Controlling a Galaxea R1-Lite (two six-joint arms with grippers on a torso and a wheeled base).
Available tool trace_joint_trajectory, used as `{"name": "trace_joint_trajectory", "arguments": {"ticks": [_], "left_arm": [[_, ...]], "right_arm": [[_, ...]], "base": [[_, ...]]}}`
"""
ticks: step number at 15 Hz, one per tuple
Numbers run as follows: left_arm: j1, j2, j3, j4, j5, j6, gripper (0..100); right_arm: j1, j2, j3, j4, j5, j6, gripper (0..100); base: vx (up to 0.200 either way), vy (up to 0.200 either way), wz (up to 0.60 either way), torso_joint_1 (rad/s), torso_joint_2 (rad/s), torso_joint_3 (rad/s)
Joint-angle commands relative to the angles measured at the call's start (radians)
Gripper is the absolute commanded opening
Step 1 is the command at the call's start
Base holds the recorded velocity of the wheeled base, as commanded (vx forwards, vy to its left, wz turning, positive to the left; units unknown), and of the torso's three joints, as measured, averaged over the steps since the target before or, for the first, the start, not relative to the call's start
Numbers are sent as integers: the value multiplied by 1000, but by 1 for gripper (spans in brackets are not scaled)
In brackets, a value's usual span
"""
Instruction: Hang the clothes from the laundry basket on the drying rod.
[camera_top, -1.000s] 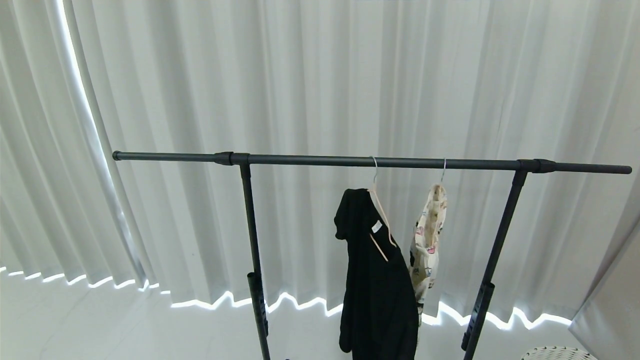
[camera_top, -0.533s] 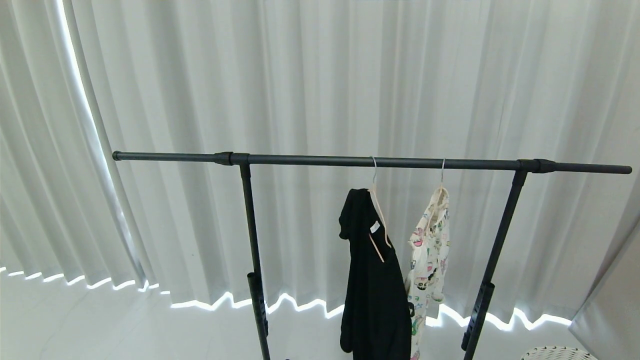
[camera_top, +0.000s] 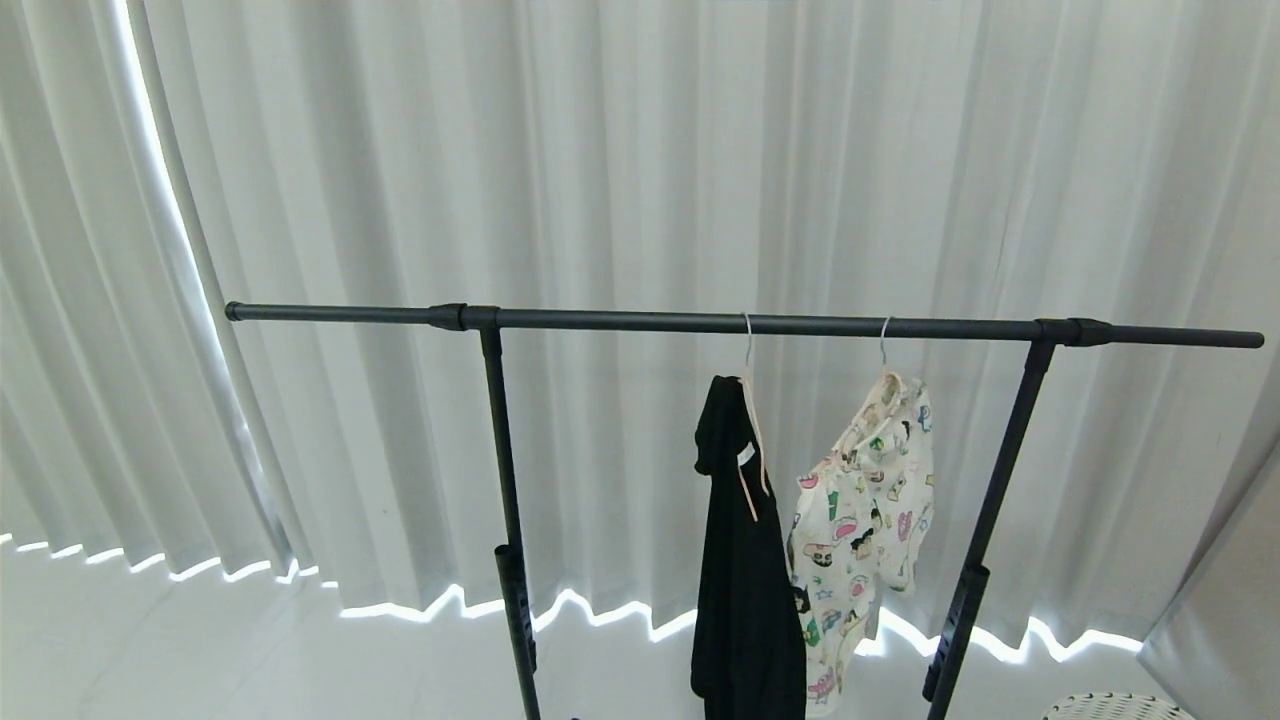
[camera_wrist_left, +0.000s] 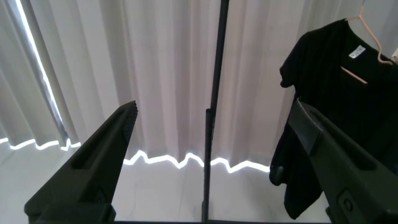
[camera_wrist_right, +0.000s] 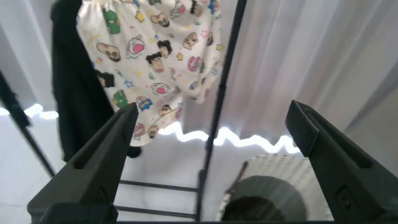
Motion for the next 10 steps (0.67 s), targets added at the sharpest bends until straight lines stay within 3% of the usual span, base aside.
{"name": "trace_joint_trajectory", "arguments": {"ticks": [1,3,5,7,9,10], "left_arm": [[0,0,-1,0,0,0,100],[0,0,-1,0,0,0,100],[0,0,-1,0,0,0,100],[0,0,-1,0,0,-2,100],[0,0,1,0,0,0,100],[0,0,-1,0,0,-2,100]], "right_arm": [[2,3,6,-10,8,8,100],[8,3,21,-53,23,8,100],[97,-23,27,-58,51,20,100],[103,-92,31,-64,31,-1,100],[102,-92,49,-116,-191,60,100],[103,-92,55,-153,-233,111,100]], "base": [[0,0,0,0,0,0],[0,0,0,0,0,0],[0,0,0,0,0,0],[0,0,0,0,0,0],[0,0,0,0,0,0],[0,0,0,0,0,0]]}}
